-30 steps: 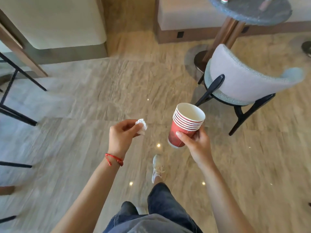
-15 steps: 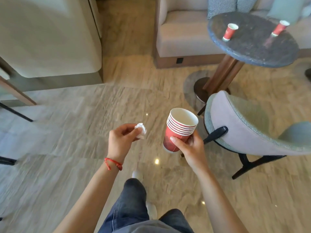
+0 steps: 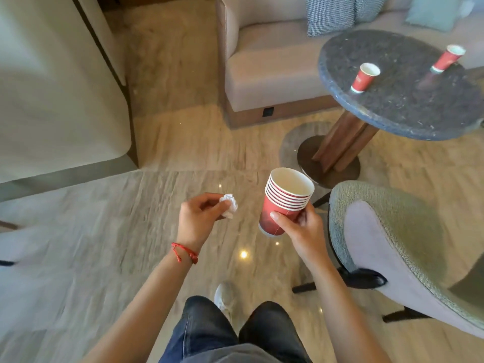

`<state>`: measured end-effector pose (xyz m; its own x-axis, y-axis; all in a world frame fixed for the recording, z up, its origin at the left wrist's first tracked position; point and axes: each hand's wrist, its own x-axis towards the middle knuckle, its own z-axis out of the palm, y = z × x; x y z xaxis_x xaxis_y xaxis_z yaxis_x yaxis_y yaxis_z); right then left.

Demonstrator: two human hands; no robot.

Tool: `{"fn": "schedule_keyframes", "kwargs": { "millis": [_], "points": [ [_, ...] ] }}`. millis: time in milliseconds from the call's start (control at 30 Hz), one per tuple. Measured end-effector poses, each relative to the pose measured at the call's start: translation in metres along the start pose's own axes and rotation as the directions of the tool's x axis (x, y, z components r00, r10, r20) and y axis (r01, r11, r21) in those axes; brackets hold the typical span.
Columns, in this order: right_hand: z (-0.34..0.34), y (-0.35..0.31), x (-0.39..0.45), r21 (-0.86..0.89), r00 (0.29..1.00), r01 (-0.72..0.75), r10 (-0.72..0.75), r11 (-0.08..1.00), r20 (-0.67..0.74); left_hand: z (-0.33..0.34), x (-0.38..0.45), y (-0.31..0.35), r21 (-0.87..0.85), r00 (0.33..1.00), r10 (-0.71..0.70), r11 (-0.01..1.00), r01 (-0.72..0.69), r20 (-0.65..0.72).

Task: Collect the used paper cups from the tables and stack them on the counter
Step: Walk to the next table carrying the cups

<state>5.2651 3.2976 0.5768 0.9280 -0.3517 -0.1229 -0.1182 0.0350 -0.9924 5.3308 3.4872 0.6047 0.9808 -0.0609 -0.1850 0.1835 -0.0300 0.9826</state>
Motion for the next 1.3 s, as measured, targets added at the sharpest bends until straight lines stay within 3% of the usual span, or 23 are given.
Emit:
{"fn": "schedule_keyframes", "kwargs": {
  "millis": [700, 867, 1067, 1300],
  "points": [
    [-0.039, -0.015, 0.327, 0.022, 0.992, -0.023, 0.026, 0.999, -0.120, 0.144, 0.323, 0.051, 0.076, 0.984, -0.020, 0.997, 0.006, 0.179],
    [-0.057, -0.022, 0.376, 0.072, 0.972, -0.043, 0.058, 0.996, -0.226, 0.187, 0.379, 0.065, 0.121, 0.960, -0.010, 0.992, -0.024, 0.279],
    [-0.085, -0.030, 0.418, 0.096, 0.896, -0.019, 0.059, 0.995, -0.440, 0.256, 0.451, 0.076, 0.139, 0.892, -0.074, 0.990, 0.012, 0.447],
    [-0.110, -0.037, 0.465, 0.099, 0.699, 0.004, 0.068, 0.995, -0.712, 0.331, 0.525, 0.090, 0.165, 0.760, -0.102, 0.986, -0.007, 0.642]
  ]
}}
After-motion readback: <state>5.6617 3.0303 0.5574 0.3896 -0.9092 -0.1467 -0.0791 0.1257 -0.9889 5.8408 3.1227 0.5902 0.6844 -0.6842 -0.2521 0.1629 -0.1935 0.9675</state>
